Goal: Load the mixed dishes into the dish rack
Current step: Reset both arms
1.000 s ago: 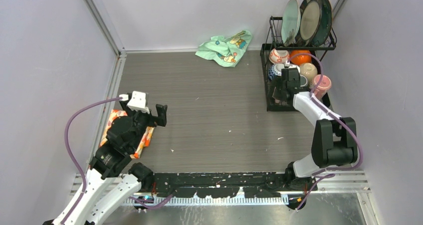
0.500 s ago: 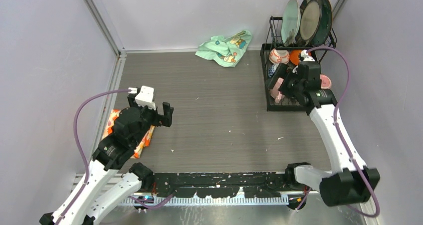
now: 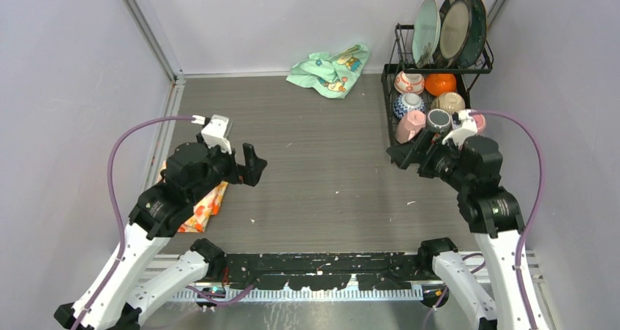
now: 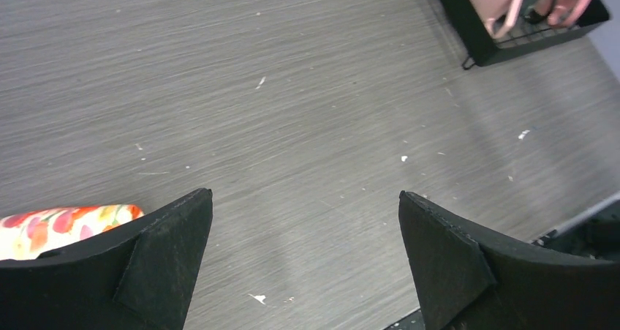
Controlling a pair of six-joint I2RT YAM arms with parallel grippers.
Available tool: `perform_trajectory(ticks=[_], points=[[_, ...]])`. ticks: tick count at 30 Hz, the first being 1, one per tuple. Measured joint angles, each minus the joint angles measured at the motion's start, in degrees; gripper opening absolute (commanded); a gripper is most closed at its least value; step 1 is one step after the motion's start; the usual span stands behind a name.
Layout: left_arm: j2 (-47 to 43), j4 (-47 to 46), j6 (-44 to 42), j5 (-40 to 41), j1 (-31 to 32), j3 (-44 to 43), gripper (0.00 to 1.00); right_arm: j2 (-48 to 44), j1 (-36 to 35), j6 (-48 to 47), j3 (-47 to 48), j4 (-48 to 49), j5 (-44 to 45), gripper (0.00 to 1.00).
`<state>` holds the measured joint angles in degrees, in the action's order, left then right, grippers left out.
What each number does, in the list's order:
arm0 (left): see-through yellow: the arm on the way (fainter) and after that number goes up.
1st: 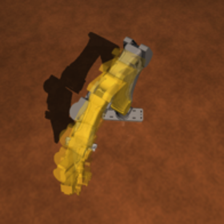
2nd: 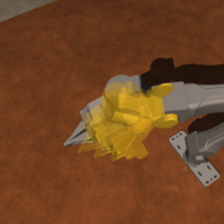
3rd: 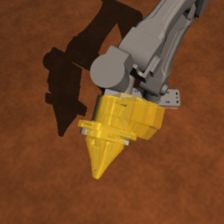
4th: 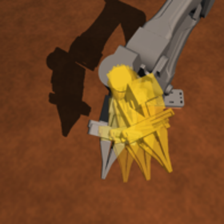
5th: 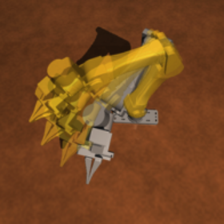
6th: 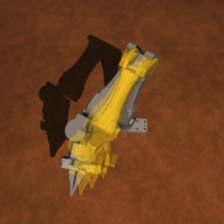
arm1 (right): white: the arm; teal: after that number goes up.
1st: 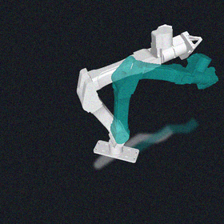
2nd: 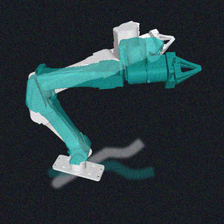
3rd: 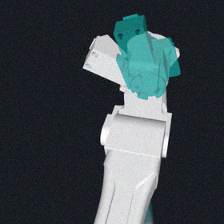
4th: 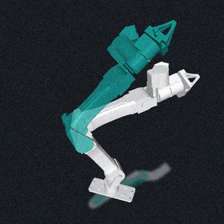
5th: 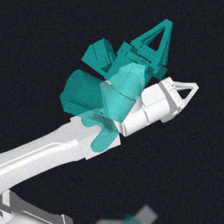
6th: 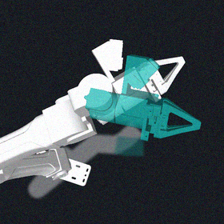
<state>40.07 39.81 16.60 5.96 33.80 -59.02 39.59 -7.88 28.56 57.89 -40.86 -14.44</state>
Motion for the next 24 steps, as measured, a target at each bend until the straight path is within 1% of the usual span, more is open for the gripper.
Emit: perform_trajectory(ticks=[4,6,9,17,24], points=[[-2.9,-1.5,1.1,-2.7,0.0,1.7,1.00,-6.2,0.0,0.9,-4.7,0.9,-4.2,1.00],[-4.7,-2.6,1.3,-3.5,0.0,3.6,1.00,-9.2,0.0,2.2,-7.1,1.4,-5.3,1.00],[-7.2,-3.4,2.0,-3.8,0.0,5.6,1.00,-11.2,0.0,4.1,-8.5,2.1,-5.6,1.00],[-6.5,-3.6,2.8,-4.2,0.0,6.7,1.00,-11.3,0.0,6.9,-8.5,4.8,-5.6,1.00],[-7.7,-3.8,2.8,-4.1,0.0,8.9,1.00,-9.0,0.0,7.8,-8.5,5.6,-5.8,1.00]])
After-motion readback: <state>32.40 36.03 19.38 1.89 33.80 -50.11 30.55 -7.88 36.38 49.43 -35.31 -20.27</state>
